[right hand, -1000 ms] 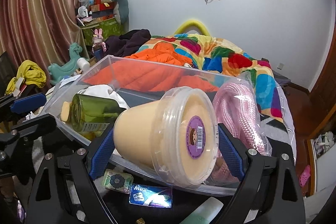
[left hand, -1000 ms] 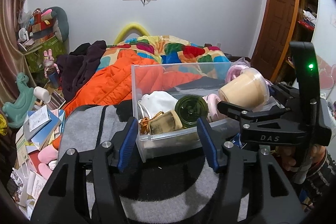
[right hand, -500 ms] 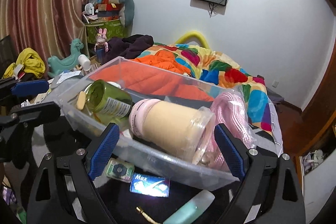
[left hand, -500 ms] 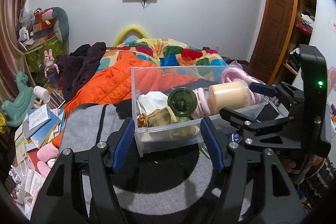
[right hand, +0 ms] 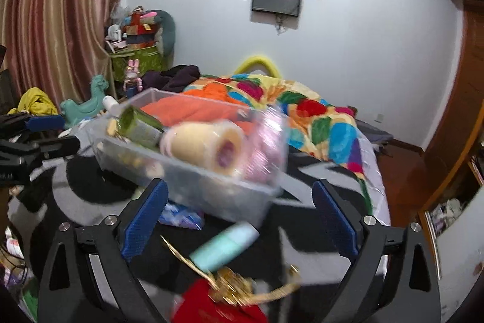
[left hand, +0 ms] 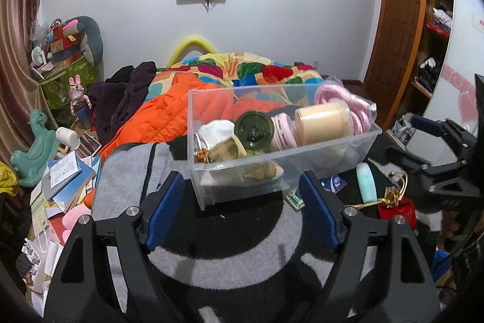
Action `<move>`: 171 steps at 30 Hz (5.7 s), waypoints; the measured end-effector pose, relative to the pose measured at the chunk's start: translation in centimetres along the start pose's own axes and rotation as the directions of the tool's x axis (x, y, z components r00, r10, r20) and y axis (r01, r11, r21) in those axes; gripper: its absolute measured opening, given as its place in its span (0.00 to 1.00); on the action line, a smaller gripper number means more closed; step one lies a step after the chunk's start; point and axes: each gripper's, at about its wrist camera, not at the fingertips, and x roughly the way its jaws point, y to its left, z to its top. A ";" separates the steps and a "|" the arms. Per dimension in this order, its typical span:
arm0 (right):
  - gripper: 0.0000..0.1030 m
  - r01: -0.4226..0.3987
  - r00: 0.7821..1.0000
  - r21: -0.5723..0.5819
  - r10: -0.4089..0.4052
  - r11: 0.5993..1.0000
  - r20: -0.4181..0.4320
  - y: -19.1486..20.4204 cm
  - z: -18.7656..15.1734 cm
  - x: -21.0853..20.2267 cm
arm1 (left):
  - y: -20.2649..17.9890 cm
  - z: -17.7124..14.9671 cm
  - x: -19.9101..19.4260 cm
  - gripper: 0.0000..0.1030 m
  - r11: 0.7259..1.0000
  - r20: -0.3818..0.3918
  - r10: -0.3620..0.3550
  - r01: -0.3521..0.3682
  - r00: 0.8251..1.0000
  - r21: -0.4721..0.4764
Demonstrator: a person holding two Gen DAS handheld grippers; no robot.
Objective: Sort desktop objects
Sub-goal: 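Grasp the green-patterned tin with the left tool while the right grasps the red pouch, then place the tin into the clear box with the left while the right drops the red pouch in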
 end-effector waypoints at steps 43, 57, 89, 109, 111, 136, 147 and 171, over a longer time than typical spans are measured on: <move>0.07 -0.121 0.987 0.241 0.143 0.963 -0.077 -3.2 -9.9 -0.5 | -6.3 -1.5 8.7 0.80 1.000 -0.214 -0.001 -0.005 0.977 -0.027; 0.44 -0.145 0.979 0.337 0.185 0.930 -0.088 -6.1 -10.4 -0.9 | -4.0 -2.0 10.2 0.35 0.982 -0.233 -0.071 0.028 0.970 -0.186; 0.89 0.036 0.985 0.237 0.005 0.971 -0.171 -7.4 -9.7 1.3 | -6.0 -6.3 5.1 0.52 1.000 -0.156 -0.009 0.006 0.988 -0.021; 0.35 -0.056 0.987 0.239 0.090 0.969 -0.133 -5.7 -10.0 0.2 | -5.3 -6.3 5.2 0.32 0.992 -0.083 0.069 -0.076 0.994 -0.097; 0.33 -0.078 0.987 0.241 0.109 0.968 -0.121 -5.5 -9.7 -0.2 | -5.1 -6.4 5.0 0.32 0.992 -0.081 0.065 -0.073 0.995 -0.103; 0.31 -0.170 0.985 0.150 0.163 0.974 0.055 -3.4 -1.9 -3.1 | -1.0 -4.0 0.0 0.32 0.986 0.030 0.047 -0.041 0.998 -0.160; 0.31 -0.170 0.984 0.088 0.164 0.982 0.067 -2.4 1.7 -0.7 | 1.7 0.5 -0.1 0.32 0.988 0.095 0.056 -0.042 0.994 -0.148; 0.31 -0.288 0.953 0.131 0.298 0.948 -0.061 1.4 6.8 10.0 | 6.4 2.6 2.7 0.33 0.985 0.076 0.060 -0.046 0.995 -0.166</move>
